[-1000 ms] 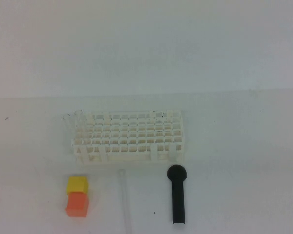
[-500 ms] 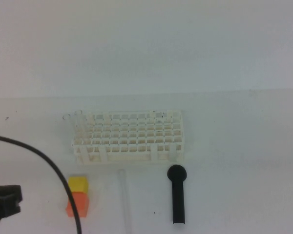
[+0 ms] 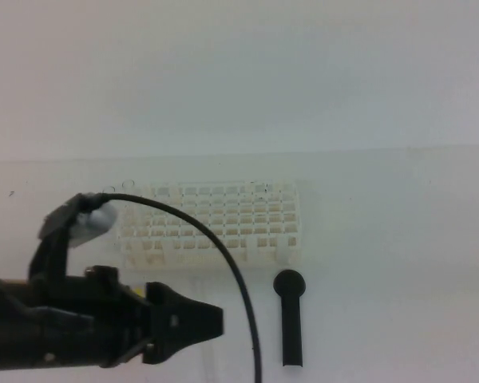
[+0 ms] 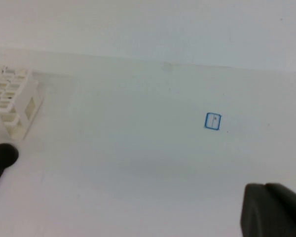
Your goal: Place the test tubes
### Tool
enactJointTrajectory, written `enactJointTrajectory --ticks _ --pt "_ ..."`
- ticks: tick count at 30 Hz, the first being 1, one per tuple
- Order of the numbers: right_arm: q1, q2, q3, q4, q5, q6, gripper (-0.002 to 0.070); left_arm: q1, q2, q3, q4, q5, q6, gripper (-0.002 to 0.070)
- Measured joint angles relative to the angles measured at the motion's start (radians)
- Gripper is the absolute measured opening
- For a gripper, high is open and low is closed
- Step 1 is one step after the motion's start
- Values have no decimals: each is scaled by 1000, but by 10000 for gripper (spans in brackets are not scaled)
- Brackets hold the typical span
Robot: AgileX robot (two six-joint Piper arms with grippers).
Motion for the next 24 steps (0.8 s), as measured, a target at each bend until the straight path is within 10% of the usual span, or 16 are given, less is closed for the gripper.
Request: enactJointTrajectory --ticks 7,17,24 --pt "0 0 0 2 33 -6 -1 -203 148 -2 275 -277 -244 355" --pt "0 0 0 2 59 -6 -1 -296 416 -173 879 -202 -773 355" --pt "0 0 0 2 59 -6 -1 -326 557 -301 999 -124 -890 355"
